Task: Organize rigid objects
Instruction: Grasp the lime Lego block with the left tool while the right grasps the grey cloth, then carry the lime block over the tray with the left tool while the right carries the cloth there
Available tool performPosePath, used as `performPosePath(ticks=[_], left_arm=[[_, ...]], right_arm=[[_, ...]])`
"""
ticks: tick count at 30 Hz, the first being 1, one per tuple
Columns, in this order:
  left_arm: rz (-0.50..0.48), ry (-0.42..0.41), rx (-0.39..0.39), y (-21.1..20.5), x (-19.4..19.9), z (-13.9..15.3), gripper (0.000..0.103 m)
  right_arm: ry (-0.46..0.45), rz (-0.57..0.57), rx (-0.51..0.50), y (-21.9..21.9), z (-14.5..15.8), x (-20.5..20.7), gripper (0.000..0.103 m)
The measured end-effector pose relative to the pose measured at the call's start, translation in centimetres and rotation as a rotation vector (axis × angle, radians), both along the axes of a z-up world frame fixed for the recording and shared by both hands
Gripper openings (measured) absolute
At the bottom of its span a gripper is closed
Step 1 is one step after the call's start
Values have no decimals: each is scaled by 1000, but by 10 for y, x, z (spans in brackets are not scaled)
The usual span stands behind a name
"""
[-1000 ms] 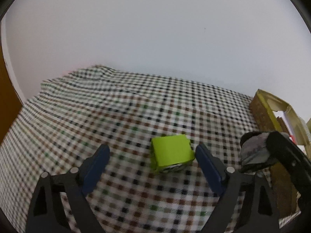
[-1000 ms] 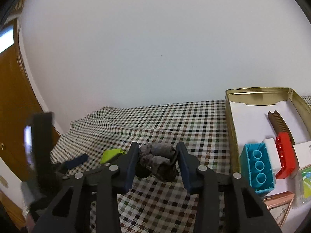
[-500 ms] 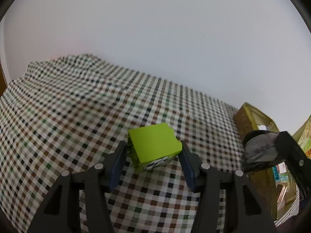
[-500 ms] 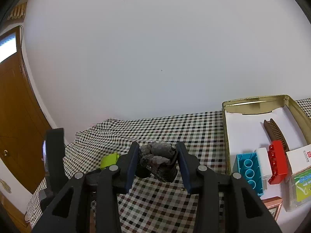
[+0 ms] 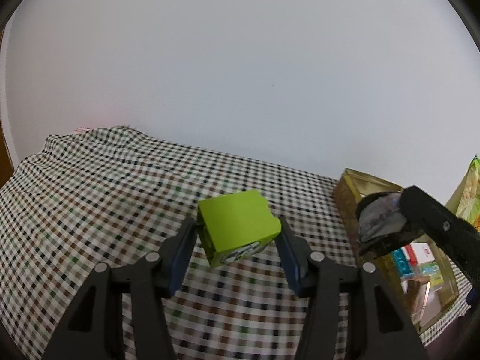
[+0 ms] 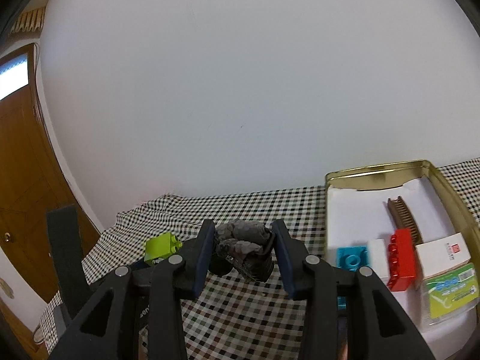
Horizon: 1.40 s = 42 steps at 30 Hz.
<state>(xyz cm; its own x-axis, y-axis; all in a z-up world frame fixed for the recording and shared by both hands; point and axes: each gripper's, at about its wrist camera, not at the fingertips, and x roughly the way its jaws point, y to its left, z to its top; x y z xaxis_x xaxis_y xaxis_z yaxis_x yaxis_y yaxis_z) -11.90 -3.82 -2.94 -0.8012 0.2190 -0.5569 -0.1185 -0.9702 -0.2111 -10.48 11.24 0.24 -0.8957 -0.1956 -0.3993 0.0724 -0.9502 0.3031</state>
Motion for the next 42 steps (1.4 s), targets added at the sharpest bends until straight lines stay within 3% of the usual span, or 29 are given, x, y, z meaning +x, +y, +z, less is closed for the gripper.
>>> performPosePath(ticks=[19, 31, 42], left_arm=[[-126, 73, -35, 82, 15, 20, 53], [-223, 82, -42, 140, 19, 24, 53], [-322, 76, -62, 198, 37, 19, 53]], right_arm=[[82, -106, 0, 98, 34, 27, 43], [46, -205, -86, 180, 30, 26, 42], [-1, -220, -91, 204, 22, 19, 43]])
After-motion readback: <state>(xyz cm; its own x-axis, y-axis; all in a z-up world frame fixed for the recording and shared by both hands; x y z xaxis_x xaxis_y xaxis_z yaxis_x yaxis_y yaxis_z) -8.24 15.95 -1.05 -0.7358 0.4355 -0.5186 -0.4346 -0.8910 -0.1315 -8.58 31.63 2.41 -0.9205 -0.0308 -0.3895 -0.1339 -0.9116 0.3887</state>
